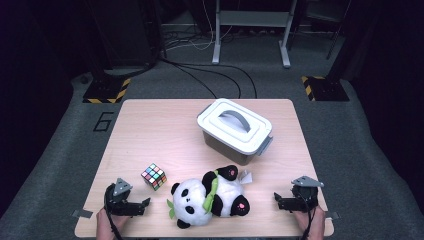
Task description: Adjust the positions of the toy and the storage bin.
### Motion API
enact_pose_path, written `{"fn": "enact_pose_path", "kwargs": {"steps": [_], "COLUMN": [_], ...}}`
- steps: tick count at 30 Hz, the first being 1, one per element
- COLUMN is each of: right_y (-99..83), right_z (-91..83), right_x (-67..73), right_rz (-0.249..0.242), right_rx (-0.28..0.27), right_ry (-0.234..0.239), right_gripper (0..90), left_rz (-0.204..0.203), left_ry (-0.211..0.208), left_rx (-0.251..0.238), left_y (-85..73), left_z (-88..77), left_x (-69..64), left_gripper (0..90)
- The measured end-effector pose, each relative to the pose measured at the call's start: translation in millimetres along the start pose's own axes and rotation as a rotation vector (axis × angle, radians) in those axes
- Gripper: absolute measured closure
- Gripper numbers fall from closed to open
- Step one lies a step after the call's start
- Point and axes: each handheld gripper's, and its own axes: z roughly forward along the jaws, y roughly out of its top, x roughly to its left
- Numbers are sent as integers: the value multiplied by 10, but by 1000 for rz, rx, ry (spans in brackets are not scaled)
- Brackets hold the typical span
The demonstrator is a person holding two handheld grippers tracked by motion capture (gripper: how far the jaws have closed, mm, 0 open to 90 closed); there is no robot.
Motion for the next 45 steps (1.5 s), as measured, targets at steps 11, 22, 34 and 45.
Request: {"fn": "enact_pose_path", "kwargs": {"steps": [11,22,34,45], "right_y": [2,0,-1,-1], "right_z": [1,1,1,0], "right_x": [-1,1,-5,-7], "right_rz": [0,5,6,4], "right_rx": [-1,0,-3,-4], "right_ry": [1,1,1,0], "right_gripper": [0,0,0,2], "left_rz": [3,-14,20,63], "left_ry": [3,-10,-44,-51], "left_rx": [0,-8,-59,-67], "left_y": [2,26,229,429], "left_z": [-1,-19,-99,-38], "left_x": [3,35,-26,-63], "left_gripper": [0,0,0,0]}}
